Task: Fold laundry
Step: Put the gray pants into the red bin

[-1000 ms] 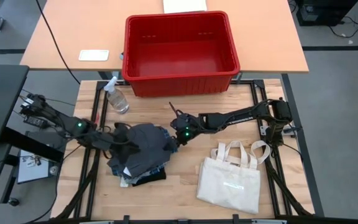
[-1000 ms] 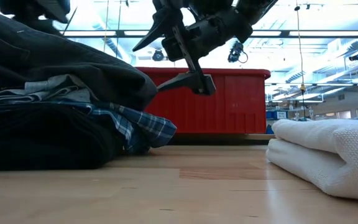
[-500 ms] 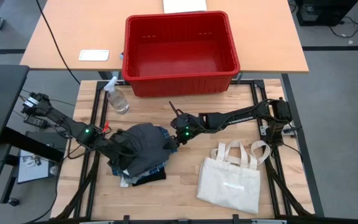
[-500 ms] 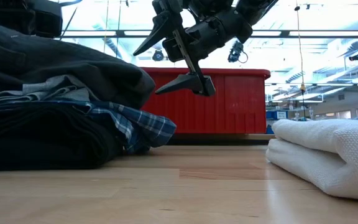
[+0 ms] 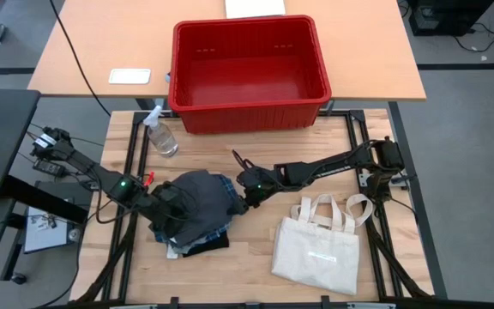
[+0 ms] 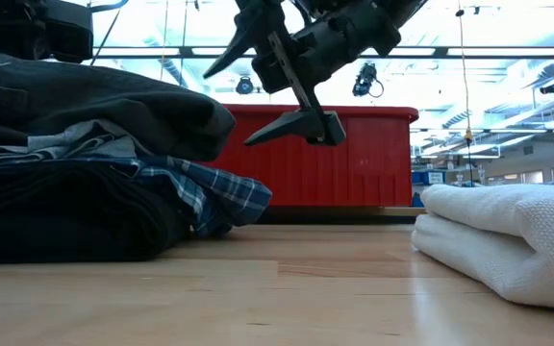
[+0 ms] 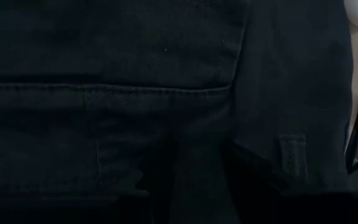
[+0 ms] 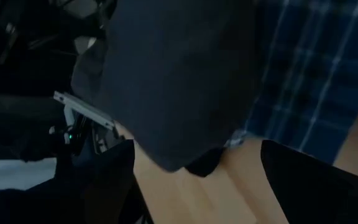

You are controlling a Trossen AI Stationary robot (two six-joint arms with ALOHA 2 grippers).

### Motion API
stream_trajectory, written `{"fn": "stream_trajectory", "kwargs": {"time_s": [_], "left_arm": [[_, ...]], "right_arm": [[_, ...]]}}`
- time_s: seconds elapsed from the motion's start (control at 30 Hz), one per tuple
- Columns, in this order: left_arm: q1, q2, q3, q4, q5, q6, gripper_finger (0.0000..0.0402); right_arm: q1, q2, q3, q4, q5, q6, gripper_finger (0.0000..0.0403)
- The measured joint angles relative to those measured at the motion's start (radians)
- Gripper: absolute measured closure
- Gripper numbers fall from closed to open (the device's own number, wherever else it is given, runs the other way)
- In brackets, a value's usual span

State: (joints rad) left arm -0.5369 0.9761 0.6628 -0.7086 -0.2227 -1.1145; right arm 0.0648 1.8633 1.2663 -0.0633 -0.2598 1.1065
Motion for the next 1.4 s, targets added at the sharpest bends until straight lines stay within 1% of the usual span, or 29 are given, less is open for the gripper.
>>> {"fn": "stream_trajectory", "kwargs": {"time_s": [0.07, 0.13, 0.2, 0.33, 0.43, 0.53, 0.67, 0.83, 0.9, 0.97, 1.03, 1.13, 1.27, 1.4], "left_arm": [[0.000, 0.000, 0.000, -0.007, 0.002, 0.000, 0.0258], [0.000, 0.000, 0.000, -0.016, 0.005, 0.000, 0.0258], [0.000, 0.000, 0.000, -0.022, 0.006, 0.000, 0.0258], [0.000, 0.000, -0.001, -0.027, 0.008, 0.001, 0.0258], [0.000, 0.001, -0.002, -0.029, 0.012, 0.000, 0.0258], [0.000, 0.001, -0.002, -0.028, 0.013, -0.001, 0.0258], [0.000, 0.001, -0.002, -0.027, 0.016, -0.011, 0.0258], [0.000, 0.001, -0.003, -0.032, 0.019, -0.012, 0.0258], [0.001, 0.001, -0.003, -0.032, 0.019, -0.012, 0.0258], [0.002, 0.001, -0.003, -0.033, 0.018, -0.012, 0.0258], [0.002, 0.001, -0.003, -0.033, 0.016, -0.012, 0.0258], [0.002, 0.001, -0.003, -0.032, 0.016, -0.020, 0.0258], [0.002, 0.001, -0.003, -0.032, 0.016, -0.019, 0.0258], [0.002, 0.001, -0.003, -0.032, 0.010, -0.019, 0.0258]], "right_arm": [[0.007, 0.000, 0.000, 0.004, 0.021, 0.000, 0.0041], [0.007, 0.007, -0.013, 0.046, 0.054, 0.003, 0.0033], [-0.002, 0.020, -0.039, 0.128, 0.064, 0.031, 0.0025], [-0.009, 0.093, -0.077, 0.321, 0.104, 0.097, 0.0009], [-0.013, 0.147, -0.071, 0.476, 0.100, 0.133, 0.0004], [-0.015, 0.177, -0.055, 0.545, 0.143, 0.173, 0.0005], [-0.031, 0.190, -0.024, 0.563, 0.143, 0.218, 0.0004], [-0.041, 0.165, 0.054, 0.569, 0.147, 0.177, 0.0006], [-0.047, 0.180, 0.085, 0.542, 0.130, 0.176, 0.0006], [-0.055, 0.190, 0.103, 0.512, 0.086, 0.206, 0.0006], [-0.059, 0.202, 0.131, 0.538, 0.057, 0.245, 0.0006], [-0.048, 0.196, 0.189, 0.569, 0.053, 0.223, 0.0007], [-0.045, 0.194, 0.236, 0.466, 0.053, 0.173, 0.0007], [-0.049, 0.198, 0.236, 0.447, 0.036, 0.165, 0.0007]]}}
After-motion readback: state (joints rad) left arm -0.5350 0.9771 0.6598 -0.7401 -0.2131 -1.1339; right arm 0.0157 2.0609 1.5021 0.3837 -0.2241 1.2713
